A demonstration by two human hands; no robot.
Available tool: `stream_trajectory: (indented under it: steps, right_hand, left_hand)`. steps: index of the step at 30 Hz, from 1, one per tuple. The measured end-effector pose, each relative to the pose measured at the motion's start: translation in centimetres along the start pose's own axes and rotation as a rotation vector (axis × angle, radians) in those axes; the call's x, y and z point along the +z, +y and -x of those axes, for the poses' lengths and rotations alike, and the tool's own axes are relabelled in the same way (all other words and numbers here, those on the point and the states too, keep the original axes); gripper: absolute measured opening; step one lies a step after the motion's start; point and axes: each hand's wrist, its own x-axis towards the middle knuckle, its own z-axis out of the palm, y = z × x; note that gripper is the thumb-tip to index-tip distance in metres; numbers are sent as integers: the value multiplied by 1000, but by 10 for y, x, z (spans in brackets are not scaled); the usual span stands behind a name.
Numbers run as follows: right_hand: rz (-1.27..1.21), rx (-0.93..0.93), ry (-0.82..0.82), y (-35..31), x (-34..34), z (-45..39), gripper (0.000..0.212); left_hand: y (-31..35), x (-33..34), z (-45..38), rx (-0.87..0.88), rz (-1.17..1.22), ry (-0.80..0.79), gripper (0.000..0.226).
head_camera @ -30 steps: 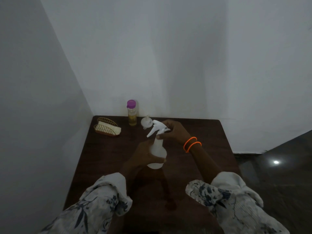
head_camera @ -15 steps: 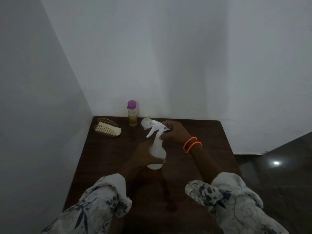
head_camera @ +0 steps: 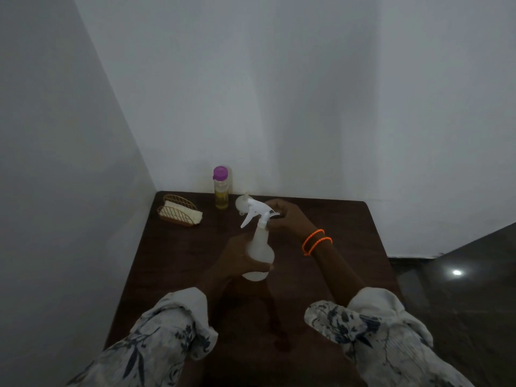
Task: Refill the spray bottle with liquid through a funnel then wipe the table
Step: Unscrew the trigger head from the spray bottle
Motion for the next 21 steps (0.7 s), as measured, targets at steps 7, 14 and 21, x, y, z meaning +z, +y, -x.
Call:
stream_trajectory:
  steps: [7, 14, 21]
  right_hand:
    - [9, 18, 11, -2, 2, -1, 47]
    - [8, 6, 4, -6, 4, 0, 50]
    - [-86, 28, 10, -5, 3, 1, 42]
  left_hand:
    - [-1, -3, 0, -12, -22, -4, 96]
    - [-3, -6, -6, -16, -40, -17, 107]
    - [-3, -5, -4, 21, -8, -6, 91]
